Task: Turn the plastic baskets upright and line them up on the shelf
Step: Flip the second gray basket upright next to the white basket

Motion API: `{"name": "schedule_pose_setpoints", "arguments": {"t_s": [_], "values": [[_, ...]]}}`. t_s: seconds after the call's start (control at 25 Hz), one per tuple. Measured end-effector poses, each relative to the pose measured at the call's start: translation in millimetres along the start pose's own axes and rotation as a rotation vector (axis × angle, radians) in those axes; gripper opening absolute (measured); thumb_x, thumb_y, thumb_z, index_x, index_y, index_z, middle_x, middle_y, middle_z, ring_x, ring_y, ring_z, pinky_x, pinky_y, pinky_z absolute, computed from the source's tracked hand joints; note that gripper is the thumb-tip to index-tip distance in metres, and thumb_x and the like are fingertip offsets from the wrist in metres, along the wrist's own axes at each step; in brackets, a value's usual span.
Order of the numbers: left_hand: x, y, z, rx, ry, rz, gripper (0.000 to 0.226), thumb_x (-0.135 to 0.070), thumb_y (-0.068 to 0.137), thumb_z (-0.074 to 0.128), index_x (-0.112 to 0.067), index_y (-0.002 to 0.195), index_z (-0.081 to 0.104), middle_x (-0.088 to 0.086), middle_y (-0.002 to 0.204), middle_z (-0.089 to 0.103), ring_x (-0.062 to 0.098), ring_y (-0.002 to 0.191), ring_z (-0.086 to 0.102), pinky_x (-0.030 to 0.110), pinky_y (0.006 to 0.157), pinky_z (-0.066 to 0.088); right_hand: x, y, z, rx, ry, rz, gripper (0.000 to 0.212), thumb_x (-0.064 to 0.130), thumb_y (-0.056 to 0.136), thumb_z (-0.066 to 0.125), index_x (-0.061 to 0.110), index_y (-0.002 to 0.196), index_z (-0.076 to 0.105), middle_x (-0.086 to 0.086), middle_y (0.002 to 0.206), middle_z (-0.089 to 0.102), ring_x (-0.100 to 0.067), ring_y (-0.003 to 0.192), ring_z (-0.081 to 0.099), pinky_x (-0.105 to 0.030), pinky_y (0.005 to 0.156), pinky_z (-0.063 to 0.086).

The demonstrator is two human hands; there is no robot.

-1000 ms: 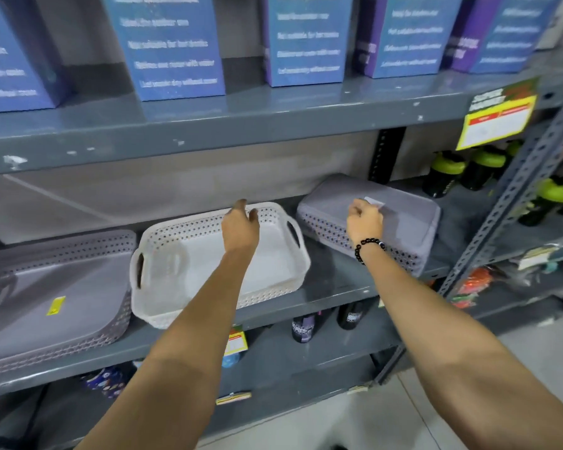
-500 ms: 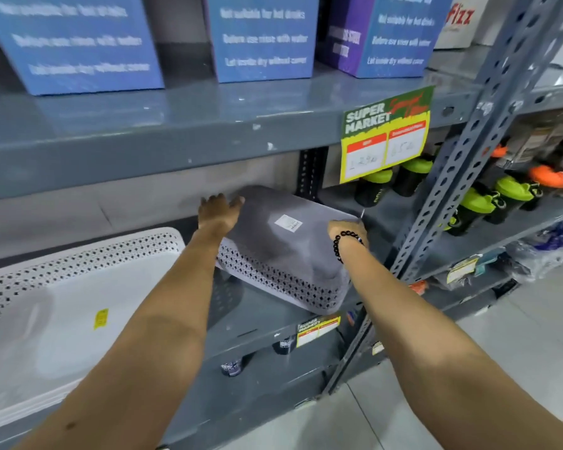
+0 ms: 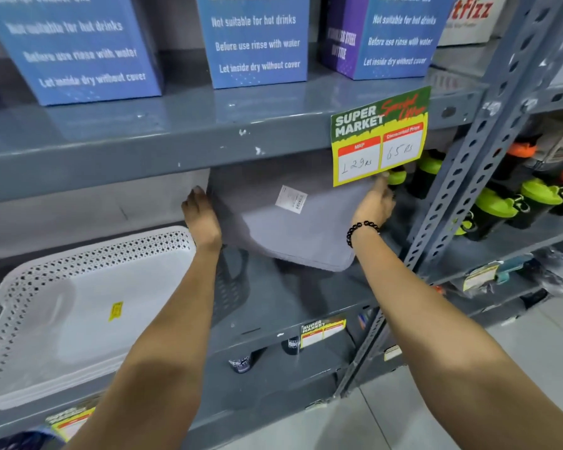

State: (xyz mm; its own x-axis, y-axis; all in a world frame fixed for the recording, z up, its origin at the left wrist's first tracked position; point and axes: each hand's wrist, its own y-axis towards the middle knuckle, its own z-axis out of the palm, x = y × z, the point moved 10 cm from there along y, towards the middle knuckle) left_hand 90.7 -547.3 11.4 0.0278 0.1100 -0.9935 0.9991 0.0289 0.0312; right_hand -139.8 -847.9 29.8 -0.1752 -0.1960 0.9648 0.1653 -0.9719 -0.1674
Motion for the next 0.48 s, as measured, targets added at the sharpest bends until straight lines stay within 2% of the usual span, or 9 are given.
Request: {"name": "schedule_pose_setpoints", "arguments": {"t_s": [0.08, 0.16, 0.2, 0.24, 0.28, 0.36, 0.44, 0.48], "values": [[8, -11, -30, -0.130, -0.207, -0.075, 0.054, -0.044, 0.098, 0.031, -0.004, 0.100, 0.068, 0.020, 0.110, 0.066, 0.030, 0.095, 0.058, 0.034, 0.090, 0.042, -1, -5, -7, -0.012, 0.195, 0.055, 0.051, 0.055, 0.088, 0.044, 0.010, 0.091, 0.067, -0.004, 0.096, 0.068, -0.021, 0.089, 0.062, -0.036, 0.092, 0.051], [19, -17, -50, -0.153, -0.255, -0.153, 0.060, -0.049, 0.096, 0.033, -0.012, 0.062, 0.066, 0.010, 0.067, 0.069, 0.024, 0.066, 0.056, 0.032, 0.075, 0.045, 3, -9, -13, -0.033, 0.225, 0.075, 0.055, 0.057, 0.087, 0.044, 0.008, 0.069, 0.060, -0.002, 0.070, 0.064, -0.019, 0.066, 0.058, -0.031, 0.076, 0.052], [25, -18, -55, -0.134, -0.275, -0.175, 0.062, -0.050, 0.095, 0.034, -0.014, 0.053, 0.062, 0.005, 0.055, 0.064, 0.023, 0.061, 0.055, 0.033, 0.073, 0.048, 4, -10, -13, -0.023, 0.222, 0.091, 0.055, 0.058, 0.087, 0.044, 0.009, 0.065, 0.056, -0.002, 0.064, 0.059, -0.018, 0.061, 0.054, -0.028, 0.069, 0.049], [26, -21, -58, -0.123, -0.302, -0.188, 0.062, -0.050, 0.095, 0.035, -0.015, 0.049, 0.059, 0.002, 0.052, 0.060, 0.022, 0.060, 0.055, 0.034, 0.074, 0.049, 7, -13, -9, 0.006, 0.251, 0.095, 0.056, 0.060, 0.085, 0.045, 0.008, 0.066, 0.057, -0.002, 0.065, 0.060, -0.018, 0.062, 0.056, -0.027, 0.070, 0.048], [26, -22, -59, -0.122, -0.326, -0.193, 0.061, -0.048, 0.095, 0.035, -0.016, 0.048, 0.056, 0.002, 0.053, 0.057, 0.021, 0.059, 0.053, 0.035, 0.074, 0.048, 9, -14, -3, 0.044, 0.289, 0.092, 0.057, 0.062, 0.082, 0.048, 0.008, 0.075, 0.064, -0.002, 0.075, 0.067, -0.018, 0.072, 0.062, -0.028, 0.078, 0.050], [21, -28, -58, -0.128, -0.404, -0.199, 0.057, -0.043, 0.096, 0.037, -0.018, 0.047, 0.050, -0.004, 0.047, 0.055, 0.016, 0.054, 0.048, 0.033, 0.070, 0.043, 11, -12, 0, 0.075, 0.345, 0.092, 0.056, 0.065, 0.074, 0.052, 0.018, 0.096, 0.070, -0.001, 0.108, 0.071, -0.020, 0.103, 0.065, -0.035, 0.097, 0.048], [20, -30, -53, -0.084, -0.415, -0.203, 0.059, -0.040, 0.097, 0.038, -0.019, 0.043, 0.048, -0.009, 0.036, 0.053, 0.014, 0.051, 0.046, 0.029, 0.060, 0.040, 4, -8, -3, 0.104, 0.376, 0.112, 0.045, 0.066, 0.074, 0.051, 0.027, 0.091, 0.066, -0.001, 0.120, 0.066, -0.023, 0.115, 0.059, -0.039, 0.104, 0.044], [22, -31, -50, -0.042, -0.378, -0.204, 0.061, -0.042, 0.096, 0.041, -0.020, 0.040, 0.050, -0.009, 0.037, 0.055, 0.016, 0.052, 0.049, 0.030, 0.058, 0.042, 0, -9, -6, 0.125, 0.344, 0.125, 0.047, 0.068, 0.074, 0.050, 0.027, 0.091, 0.065, -0.002, 0.123, 0.064, -0.024, 0.117, 0.057, -0.040, 0.105, 0.043]]}}
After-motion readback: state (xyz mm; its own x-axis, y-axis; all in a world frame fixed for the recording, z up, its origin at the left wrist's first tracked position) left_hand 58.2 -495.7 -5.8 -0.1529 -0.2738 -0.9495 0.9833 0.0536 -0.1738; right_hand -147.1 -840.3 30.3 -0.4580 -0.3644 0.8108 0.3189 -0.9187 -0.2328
